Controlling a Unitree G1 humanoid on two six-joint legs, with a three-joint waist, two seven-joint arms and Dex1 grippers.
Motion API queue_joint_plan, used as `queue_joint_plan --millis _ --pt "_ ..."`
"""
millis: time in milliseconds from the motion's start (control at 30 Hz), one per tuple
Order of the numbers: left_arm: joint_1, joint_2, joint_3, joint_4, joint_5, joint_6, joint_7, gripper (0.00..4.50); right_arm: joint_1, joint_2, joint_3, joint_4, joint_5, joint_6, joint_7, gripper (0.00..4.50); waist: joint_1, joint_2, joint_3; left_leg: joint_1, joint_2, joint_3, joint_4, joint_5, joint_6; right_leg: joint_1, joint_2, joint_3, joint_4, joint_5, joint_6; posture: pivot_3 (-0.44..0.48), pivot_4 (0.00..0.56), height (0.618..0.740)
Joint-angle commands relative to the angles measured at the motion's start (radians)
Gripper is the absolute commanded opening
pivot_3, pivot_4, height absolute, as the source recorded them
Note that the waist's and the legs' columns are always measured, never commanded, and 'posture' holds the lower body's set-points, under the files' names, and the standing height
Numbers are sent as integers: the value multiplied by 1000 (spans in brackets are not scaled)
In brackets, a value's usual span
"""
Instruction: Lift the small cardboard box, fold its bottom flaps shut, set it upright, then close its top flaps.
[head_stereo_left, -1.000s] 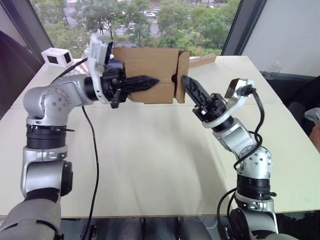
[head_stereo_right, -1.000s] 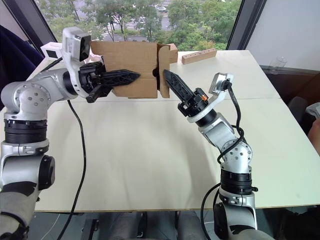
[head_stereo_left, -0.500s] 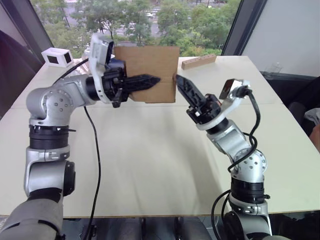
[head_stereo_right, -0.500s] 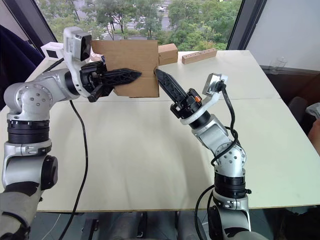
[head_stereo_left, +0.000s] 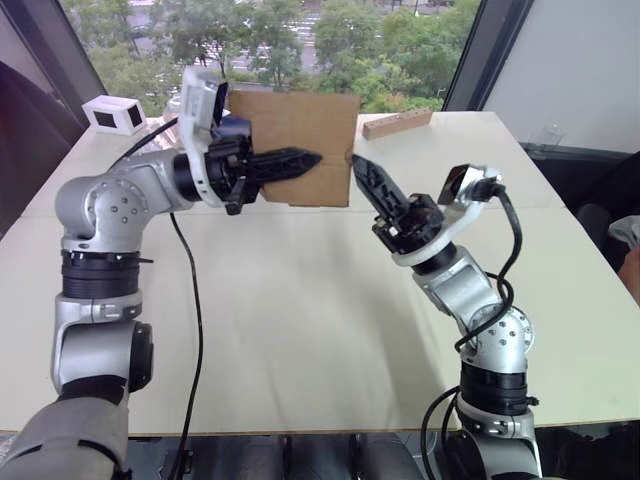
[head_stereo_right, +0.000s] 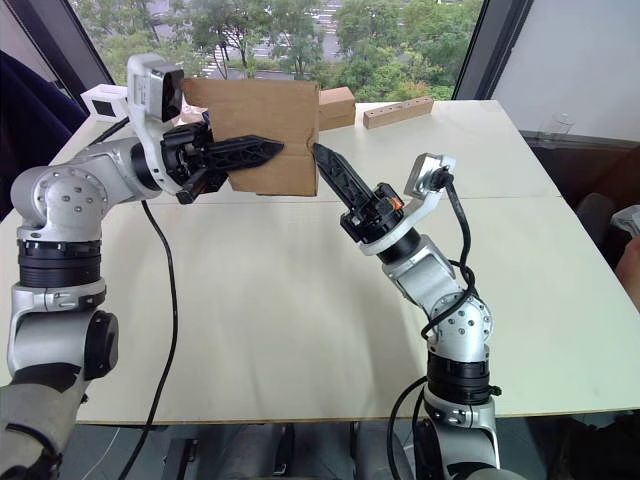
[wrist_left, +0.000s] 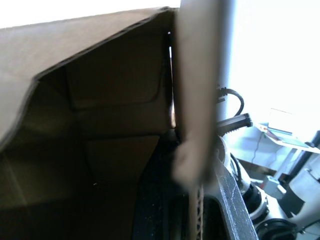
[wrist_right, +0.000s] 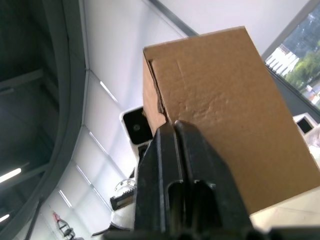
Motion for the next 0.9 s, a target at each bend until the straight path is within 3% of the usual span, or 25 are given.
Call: queue_joint_plan --millis 33,300,567,900 --pt "-15 -3 20 -18 -13 -7 5 0 -7 10 22 -35 22 3 8 24 0 0 0 0 0 0 0 0 0 0 0 0 0 0 0 0 150 740" --pt "-8 7 25 -24 -18 -1 3 0 17 -22 7 -66 32 11 -3 24 0 0 0 0 0 0 0 0 0 0 0 0 0 0 0 0 150 740" --pt "-2 11 25 -26 -19 -1 2 0 58 -142 -72 -109 88 12 -25 24 1 0 0 0 0 0 0 0 0 0 0 0 0 0 0 0 150 740" --pt "1 -1 11 -25 -14 -3 -2 0 -22 -154 -17 -33 -70 -37 -21 24 -1 0 0 0 0 0 0 0 0 0 1 0 0 0 0 0 150 740"
